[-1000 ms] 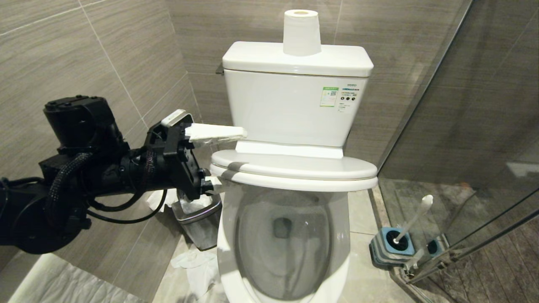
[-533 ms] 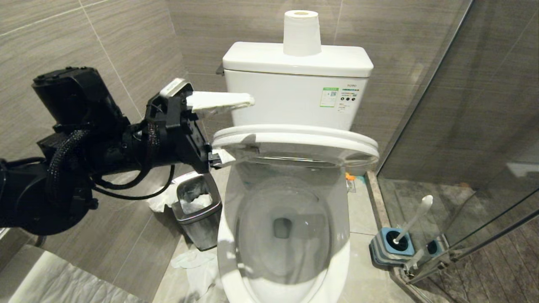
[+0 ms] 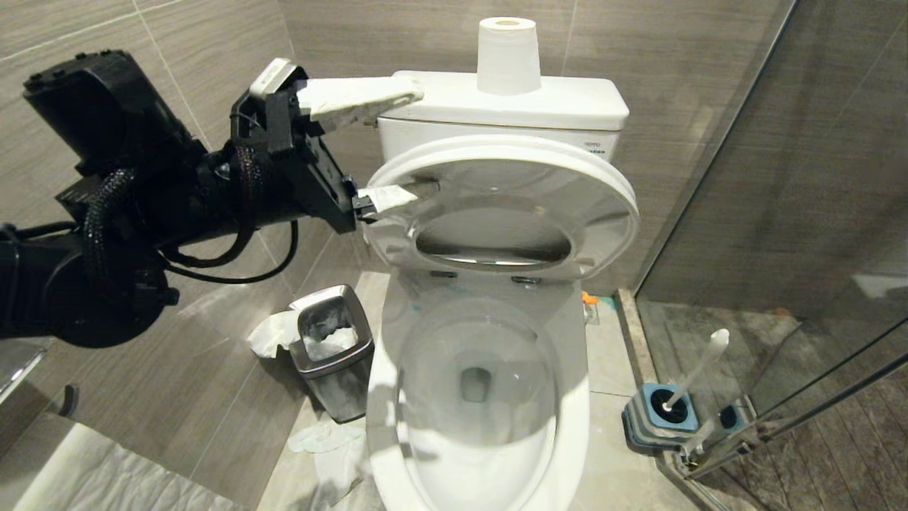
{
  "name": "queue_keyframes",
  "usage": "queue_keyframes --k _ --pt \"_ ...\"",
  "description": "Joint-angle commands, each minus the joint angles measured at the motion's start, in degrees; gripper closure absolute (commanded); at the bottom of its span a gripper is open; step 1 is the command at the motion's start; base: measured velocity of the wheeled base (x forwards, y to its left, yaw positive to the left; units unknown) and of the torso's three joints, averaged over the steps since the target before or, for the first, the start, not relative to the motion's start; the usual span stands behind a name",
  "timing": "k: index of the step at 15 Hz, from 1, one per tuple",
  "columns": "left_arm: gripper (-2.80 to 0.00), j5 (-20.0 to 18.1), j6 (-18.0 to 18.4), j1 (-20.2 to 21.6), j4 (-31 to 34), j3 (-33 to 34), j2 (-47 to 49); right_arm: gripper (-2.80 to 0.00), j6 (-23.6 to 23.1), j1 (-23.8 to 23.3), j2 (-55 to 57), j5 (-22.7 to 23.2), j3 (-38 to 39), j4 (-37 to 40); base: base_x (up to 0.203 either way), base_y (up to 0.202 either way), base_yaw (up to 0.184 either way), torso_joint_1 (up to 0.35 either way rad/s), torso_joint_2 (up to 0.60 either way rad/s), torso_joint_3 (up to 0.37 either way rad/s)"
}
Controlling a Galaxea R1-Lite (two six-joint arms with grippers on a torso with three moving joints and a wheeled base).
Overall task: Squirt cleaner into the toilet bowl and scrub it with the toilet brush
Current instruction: Use the left hand to lift the toilet lid slightly
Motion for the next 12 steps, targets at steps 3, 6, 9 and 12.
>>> queue_keyframes --k 3,6,9,12 --pt "-2.80 -0.42 4.08 -0.48 -1.53 -9.73 9.65 0.00 0.00 0.00 0.05 0.00 0.07 0.02 0.000 0.000 0.000 0.000 0.00 0.000" --pt "-2.80 -0.44 6.81 -0.56 -1.61 -18.02 16.11 0.00 0.00 0.00 -0.04 0.00 -0.01 0.02 0.000 0.000 0.000 0.000 0.00 0.000" --pt "-2.80 -0.25 9.16 0.06 -1.55 -26.47 21.68 0.00 0.00 0.00 0.00 0.00 0.02 0.02 0.000 0.000 0.000 0.000 0.00 0.000" --pt "-2.80 -0.13 10.25 0.80 -1.26 -33.86 25.81 0.00 0.00 0.00 -0.04 0.00 -0.01 0.02 0.000 0.000 0.000 0.000 0.00 0.000"
